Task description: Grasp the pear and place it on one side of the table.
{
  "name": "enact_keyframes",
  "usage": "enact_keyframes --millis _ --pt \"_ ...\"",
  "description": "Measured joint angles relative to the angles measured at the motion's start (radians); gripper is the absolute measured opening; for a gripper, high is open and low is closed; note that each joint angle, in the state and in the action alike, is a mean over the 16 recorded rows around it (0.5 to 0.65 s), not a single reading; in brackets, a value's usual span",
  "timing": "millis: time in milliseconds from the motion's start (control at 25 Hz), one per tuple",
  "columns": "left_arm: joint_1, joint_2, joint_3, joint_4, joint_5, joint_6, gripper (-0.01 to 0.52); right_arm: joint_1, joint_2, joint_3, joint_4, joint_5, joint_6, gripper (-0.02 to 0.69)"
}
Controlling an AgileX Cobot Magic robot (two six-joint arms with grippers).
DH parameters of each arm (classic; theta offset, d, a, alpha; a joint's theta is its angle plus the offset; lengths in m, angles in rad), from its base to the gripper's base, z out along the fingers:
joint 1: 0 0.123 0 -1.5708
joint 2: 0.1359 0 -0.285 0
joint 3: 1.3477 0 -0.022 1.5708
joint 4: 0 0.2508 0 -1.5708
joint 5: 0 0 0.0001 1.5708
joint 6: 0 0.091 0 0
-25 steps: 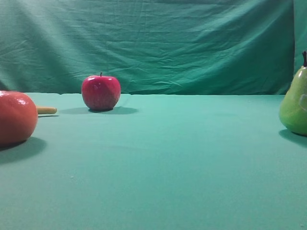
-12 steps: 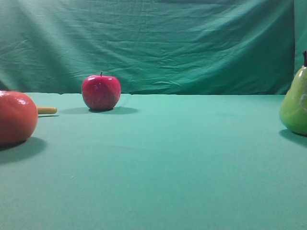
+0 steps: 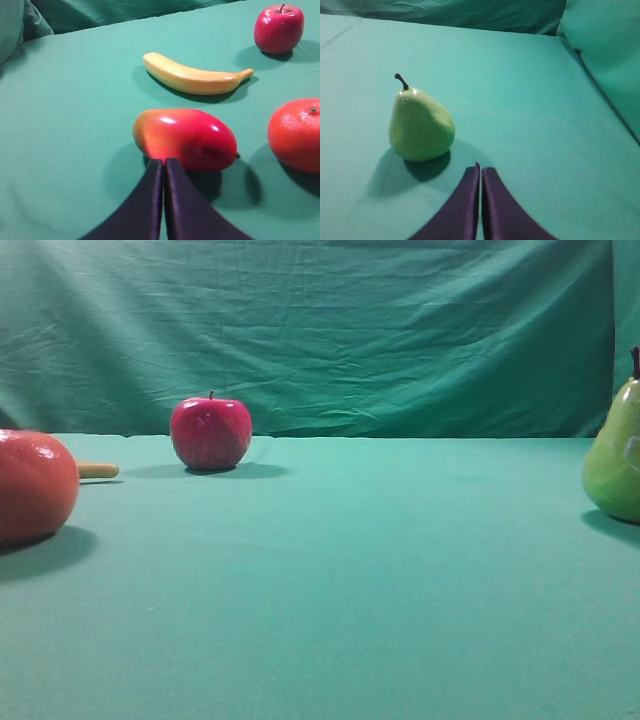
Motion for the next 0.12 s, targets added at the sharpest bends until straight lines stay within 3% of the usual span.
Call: enact_keyframes --millis 120 --pt "0.0 0.0 0.0 0.0 0.0 0.0 0.0 0.0 0.0 0.0 0.0 0.0 0.0 0.0"
